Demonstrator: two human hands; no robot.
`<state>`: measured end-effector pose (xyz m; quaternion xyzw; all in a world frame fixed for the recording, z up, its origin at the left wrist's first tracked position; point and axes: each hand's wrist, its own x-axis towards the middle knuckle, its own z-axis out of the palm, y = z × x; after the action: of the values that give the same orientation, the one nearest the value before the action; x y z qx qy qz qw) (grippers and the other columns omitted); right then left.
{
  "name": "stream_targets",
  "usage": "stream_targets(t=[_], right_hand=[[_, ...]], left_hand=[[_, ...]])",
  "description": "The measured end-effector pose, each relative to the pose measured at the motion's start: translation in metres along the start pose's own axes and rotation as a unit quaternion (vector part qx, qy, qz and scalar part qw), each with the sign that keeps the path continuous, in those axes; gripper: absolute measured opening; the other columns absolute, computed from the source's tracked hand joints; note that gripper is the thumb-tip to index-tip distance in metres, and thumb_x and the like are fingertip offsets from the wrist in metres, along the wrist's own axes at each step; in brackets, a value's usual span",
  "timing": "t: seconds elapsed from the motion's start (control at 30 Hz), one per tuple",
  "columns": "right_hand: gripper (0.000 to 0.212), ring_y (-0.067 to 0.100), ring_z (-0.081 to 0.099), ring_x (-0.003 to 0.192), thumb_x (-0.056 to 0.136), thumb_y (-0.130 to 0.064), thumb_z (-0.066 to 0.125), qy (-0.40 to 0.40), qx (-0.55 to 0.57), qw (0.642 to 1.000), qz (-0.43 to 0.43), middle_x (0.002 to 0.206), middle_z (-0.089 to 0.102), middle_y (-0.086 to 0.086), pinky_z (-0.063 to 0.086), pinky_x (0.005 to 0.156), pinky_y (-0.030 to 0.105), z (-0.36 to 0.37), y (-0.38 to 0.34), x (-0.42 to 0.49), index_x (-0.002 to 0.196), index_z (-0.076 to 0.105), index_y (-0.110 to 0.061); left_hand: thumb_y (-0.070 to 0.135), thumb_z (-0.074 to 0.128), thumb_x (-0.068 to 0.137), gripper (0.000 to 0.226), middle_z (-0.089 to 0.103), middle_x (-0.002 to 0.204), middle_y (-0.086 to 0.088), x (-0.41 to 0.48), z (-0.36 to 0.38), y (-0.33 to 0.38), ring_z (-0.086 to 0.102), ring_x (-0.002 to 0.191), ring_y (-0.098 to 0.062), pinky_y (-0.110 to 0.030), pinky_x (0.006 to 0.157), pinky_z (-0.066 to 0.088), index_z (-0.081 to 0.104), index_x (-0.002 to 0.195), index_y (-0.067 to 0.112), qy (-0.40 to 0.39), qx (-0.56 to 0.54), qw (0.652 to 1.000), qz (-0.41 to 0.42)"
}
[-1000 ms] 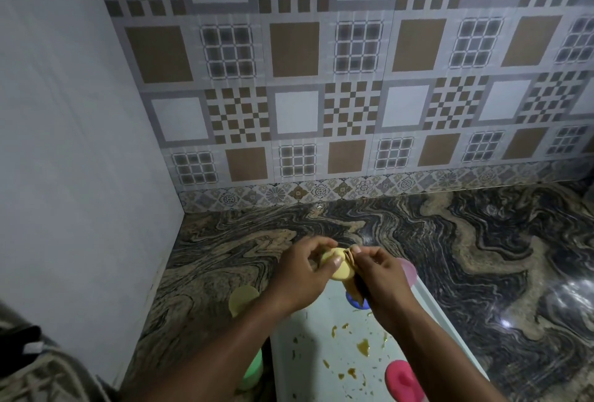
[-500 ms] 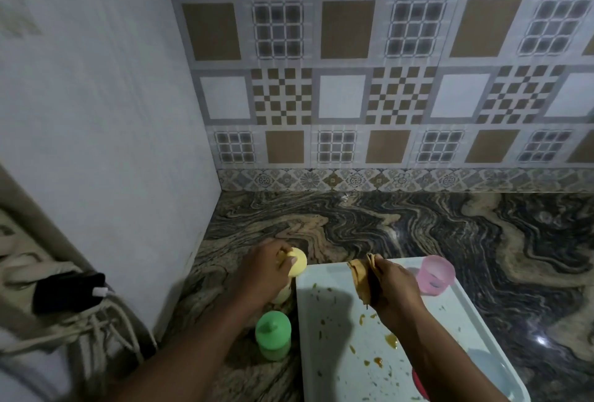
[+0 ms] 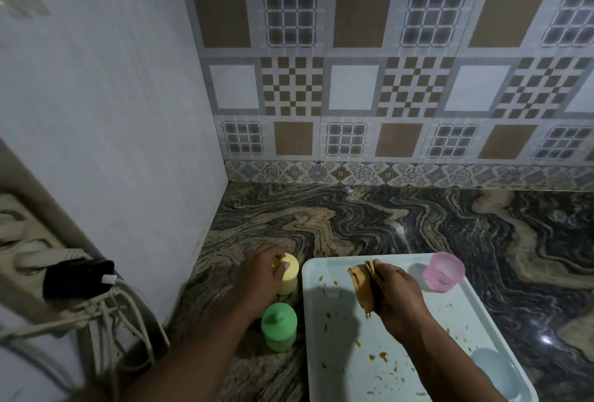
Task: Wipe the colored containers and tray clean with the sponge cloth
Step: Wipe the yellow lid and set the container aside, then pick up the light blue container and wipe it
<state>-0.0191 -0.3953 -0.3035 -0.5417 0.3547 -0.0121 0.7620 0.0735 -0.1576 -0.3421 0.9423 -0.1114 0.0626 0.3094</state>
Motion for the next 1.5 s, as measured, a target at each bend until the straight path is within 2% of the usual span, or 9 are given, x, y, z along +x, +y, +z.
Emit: stream_targets(t=[0.2,0.3,0.47,0.6,0.67,0.8,0.97,1.3,1.5], right_hand=[[0.032,0.034,0.06,0.065,0.102,-0.023,0.053,0.0,0.006,1.0,0.016,0.095,0.068,0.029,0.049,0.052,0.034,0.006,0.003,-0.003,0.117,0.062,0.004],[0.035,0.032,0.064,0.072,0.102,-0.027,0.053,-0.006,0.025,0.998,0.049,0.107,0.07,0.028,0.052,0.053,0.033,0.011,0.006,-0.003,0.12,0.064,0.001],[0.04,0.031,0.069,0.081,0.102,-0.034,0.051,-0.056,0.113,0.985,0.119,0.089,0.076,0.017,0.052,0.067,0.039,0.017,0.01,-0.01,0.12,0.065,-0.002],[0.066,0.039,0.066,0.103,0.092,-0.058,0.056,-0.113,0.18,0.965,0.154,0.107,0.073,0.025,0.05,0.094,0.051,0.016,0.007,-0.016,0.111,0.068,0.004],[0.06,0.038,0.065,0.107,0.09,-0.052,0.064,-0.132,0.171,0.965,0.15,0.11,0.073,0.025,0.044,0.105,0.051,0.016,0.002,-0.022,0.108,0.07,0.005],[0.025,0.035,0.069,0.085,0.099,-0.023,0.058,-0.126,0.094,0.979,0.133,0.098,0.075,0.021,0.054,0.08,0.047,0.01,0.001,-0.028,0.111,0.065,-0.002],[0.024,0.034,0.068,0.079,0.101,-0.016,0.052,-0.076,0.064,0.988,0.119,0.1,0.071,0.02,0.059,0.059,0.04,-0.011,-0.006,-0.02,0.12,0.06,-0.005],[0.011,0.029,0.065,0.074,0.1,-0.015,0.051,-0.075,0.048,0.99,0.108,0.087,0.069,0.014,0.055,0.065,0.038,-0.039,-0.017,-0.02,0.103,0.06,-0.01],[0.02,0.028,0.059,0.071,0.102,-0.01,0.044,-0.102,0.052,0.987,0.115,0.076,0.065,0.013,0.051,0.068,0.038,-0.049,-0.026,-0.031,0.089,0.059,-0.006]], left_hand=[[0.035,0.071,0.087,0.017,0.07,0.106,0.003,0.001,-0.003,0.0,0.063,0.099,-0.023,-0.036,0.08,0.051,0.07,0.099,0.023,-0.015,-0.011,0.999,-0.029],[0.035,0.069,0.088,0.018,0.069,0.107,0.003,0.001,-0.003,0.003,0.062,0.1,-0.023,-0.033,0.078,0.048,0.067,0.1,0.022,-0.015,-0.003,0.999,-0.037],[0.037,0.067,0.09,0.018,0.066,0.104,0.003,0.005,-0.005,0.005,0.06,0.098,-0.022,-0.032,0.075,0.043,0.06,0.097,0.023,-0.063,0.005,0.997,-0.055],[0.037,0.067,0.09,0.019,0.062,0.103,0.001,0.011,-0.01,0.003,0.059,0.095,-0.023,-0.035,0.078,0.047,0.056,0.094,0.023,-0.113,-0.028,0.99,-0.08],[0.037,0.065,0.092,0.018,0.062,0.105,0.0,0.011,-0.01,0.005,0.058,0.095,-0.023,-0.034,0.077,0.046,0.055,0.096,0.023,-0.12,-0.03,0.989,-0.083],[0.036,0.058,0.096,0.015,0.063,0.106,0.0,0.006,-0.009,0.007,0.058,0.091,-0.02,-0.034,0.077,0.045,0.052,0.104,0.024,-0.118,-0.01,0.989,-0.087],[0.037,0.062,0.092,0.016,0.066,0.108,0.002,-0.001,-0.005,0.007,0.061,0.094,-0.023,-0.037,0.079,0.051,0.052,0.102,0.03,-0.081,0.015,0.995,-0.059],[0.024,0.067,0.093,0.014,0.065,0.114,-0.004,-0.008,-0.004,0.016,0.055,0.092,-0.018,-0.028,0.074,0.041,0.06,0.102,0.018,-0.064,-0.074,0.988,-0.123],[0.026,0.062,0.094,0.022,0.058,0.124,-0.008,-0.006,-0.007,0.026,0.055,0.106,-0.027,-0.031,0.077,0.04,0.052,0.113,0.02,-0.105,-0.012,0.984,-0.143]])
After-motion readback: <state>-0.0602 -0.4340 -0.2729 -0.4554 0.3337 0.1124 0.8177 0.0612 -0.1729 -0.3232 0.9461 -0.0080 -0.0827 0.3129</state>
